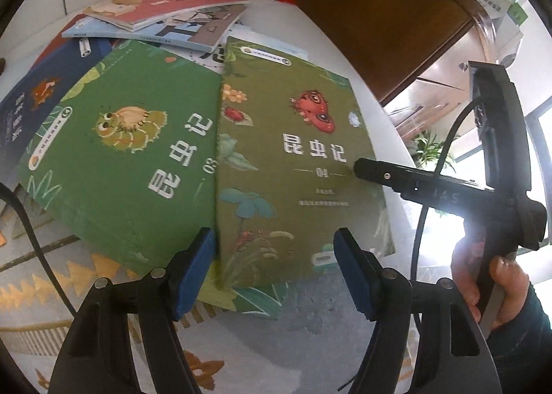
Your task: Organize books
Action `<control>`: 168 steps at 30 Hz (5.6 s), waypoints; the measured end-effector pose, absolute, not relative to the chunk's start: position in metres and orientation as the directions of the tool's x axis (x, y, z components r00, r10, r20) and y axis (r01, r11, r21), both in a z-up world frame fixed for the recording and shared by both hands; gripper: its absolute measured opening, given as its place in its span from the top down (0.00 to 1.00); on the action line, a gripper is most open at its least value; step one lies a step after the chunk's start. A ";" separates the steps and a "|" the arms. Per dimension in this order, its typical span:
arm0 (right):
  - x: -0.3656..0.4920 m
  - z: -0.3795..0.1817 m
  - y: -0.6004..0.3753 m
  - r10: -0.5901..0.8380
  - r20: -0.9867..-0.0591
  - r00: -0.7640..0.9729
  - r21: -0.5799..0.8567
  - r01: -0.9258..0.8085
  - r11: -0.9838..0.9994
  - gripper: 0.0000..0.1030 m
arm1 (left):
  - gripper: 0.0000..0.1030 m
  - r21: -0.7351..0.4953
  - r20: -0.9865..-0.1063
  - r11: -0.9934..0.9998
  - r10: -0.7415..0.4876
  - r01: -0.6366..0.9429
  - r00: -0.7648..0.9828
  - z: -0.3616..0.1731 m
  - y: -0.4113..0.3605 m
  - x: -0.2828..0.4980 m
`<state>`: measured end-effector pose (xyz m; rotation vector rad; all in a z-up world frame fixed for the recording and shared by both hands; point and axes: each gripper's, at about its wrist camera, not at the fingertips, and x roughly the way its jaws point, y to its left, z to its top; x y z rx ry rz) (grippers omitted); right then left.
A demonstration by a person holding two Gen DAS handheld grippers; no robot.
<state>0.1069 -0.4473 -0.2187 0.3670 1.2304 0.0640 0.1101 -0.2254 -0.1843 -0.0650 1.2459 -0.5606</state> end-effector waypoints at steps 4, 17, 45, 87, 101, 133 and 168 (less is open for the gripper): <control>0.104 -0.209 -0.440 0.245 -0.899 0.362 0.296 0.094 0.950 0.63 | 0.34 -0.345 -0.871 0.866 -0.440 0.363 0.220 -0.181 -0.221 0.104; 0.110 -0.184 -0.353 0.353 -0.859 0.372 0.318 -0.153 0.936 0.63 | 0.34 -0.374 -0.867 0.891 -0.434 0.256 0.244 -0.178 -0.169 0.059; 0.100 -0.224 -0.375 0.419 -0.889 0.182 0.419 -0.040 0.907 0.60 | 0.34 -0.418 -0.849 0.895 -0.447 0.159 0.282 -0.192 -0.147 0.069; 0.077 -0.220 -0.379 0.770 -0.598 0.224 0.796 0.047 0.604 0.54 | 0.34 -0.396 -0.857 0.908 -0.418 0.134 0.301 -0.197 -0.128 0.070; 0.070 -0.236 -0.371 0.771 -0.605 0.200 0.794 0.067 0.605 0.55 | 0.34 -0.427 -0.846 0.894 -0.447 0.133 0.290 -0.195 -0.124 0.062; 0.063 -0.224 -0.372 0.806 -0.548 0.223 0.832 0.041 0.554 0.53 | 0.80 -0.806 -0.574 0.591 -0.759 -0.046 0.309 -0.183 -0.126 0.083; 0.093 -0.206 -0.378 0.718 -0.589 0.372 0.795 0.109 0.596 0.91 | 0.67 -0.610 -0.747 0.792 -0.585 0.023 0.316 -0.182 -0.103 0.102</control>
